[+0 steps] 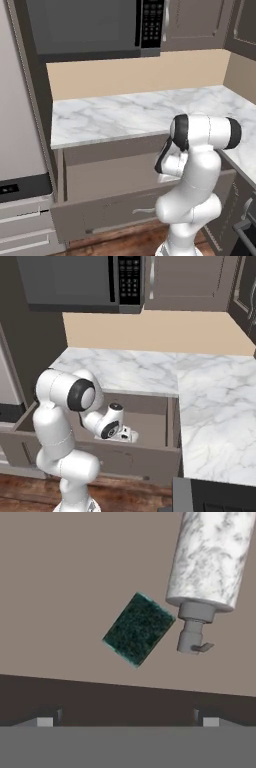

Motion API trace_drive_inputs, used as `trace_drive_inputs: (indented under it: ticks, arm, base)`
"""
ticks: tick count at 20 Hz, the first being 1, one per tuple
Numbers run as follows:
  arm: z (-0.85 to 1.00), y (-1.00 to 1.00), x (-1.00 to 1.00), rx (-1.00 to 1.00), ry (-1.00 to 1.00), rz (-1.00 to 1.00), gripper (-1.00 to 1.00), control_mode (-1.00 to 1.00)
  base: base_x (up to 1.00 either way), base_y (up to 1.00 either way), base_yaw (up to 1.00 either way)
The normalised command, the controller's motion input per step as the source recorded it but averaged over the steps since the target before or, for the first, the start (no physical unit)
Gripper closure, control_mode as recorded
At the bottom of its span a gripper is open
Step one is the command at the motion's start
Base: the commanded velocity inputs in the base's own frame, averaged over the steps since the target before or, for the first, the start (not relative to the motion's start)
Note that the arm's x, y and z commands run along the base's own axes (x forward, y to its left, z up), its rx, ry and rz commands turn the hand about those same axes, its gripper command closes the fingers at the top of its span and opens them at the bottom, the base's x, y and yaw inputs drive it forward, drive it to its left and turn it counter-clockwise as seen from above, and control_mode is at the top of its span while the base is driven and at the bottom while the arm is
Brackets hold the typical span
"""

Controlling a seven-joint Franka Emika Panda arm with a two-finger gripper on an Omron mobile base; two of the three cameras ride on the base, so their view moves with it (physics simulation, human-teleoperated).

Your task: Restock the sink supplies by placing the sponge and soap dispenser on the counter and next to the sink. Make sure the soap dispenser is upright.

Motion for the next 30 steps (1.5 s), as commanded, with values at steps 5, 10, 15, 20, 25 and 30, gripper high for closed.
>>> trace_drive_inputs:
  ticks: [5, 10, 15, 20, 25, 30]
  arm:
    - [0.00, 0.00, -0.45, 0.00, 0.02, 0.01, -1.00, -1.00]
    - [0.22, -0.18, 0.12, 0.00, 0.06, 0.00, -1.00, -1.00]
    - [0.47, -0.36, 0.34, 0.00, 0.14, 0.00, -1.00, -1.00]
    - [0.15, -0.11, 0.19, 0.00, 0.20, -0.03, -1.00, -1.00]
    - [0.00, 0.00, 0.09, 0.00, 0.13, -0.02, -1.00, -1.00]
    - [0.00, 0.00, 0.01, 0.00, 0.01, 0.00, -1.00, -1.00]
  base:
    - [0.00, 0.00, 0.00]
    - [0.00, 0.00, 0.00]
    - [0.00, 0.00, 0.00]
    - [0.00, 0.00, 0.00]
    - [0.00, 0.00, 0.00]
    - [0.00, 0.00, 0.00]
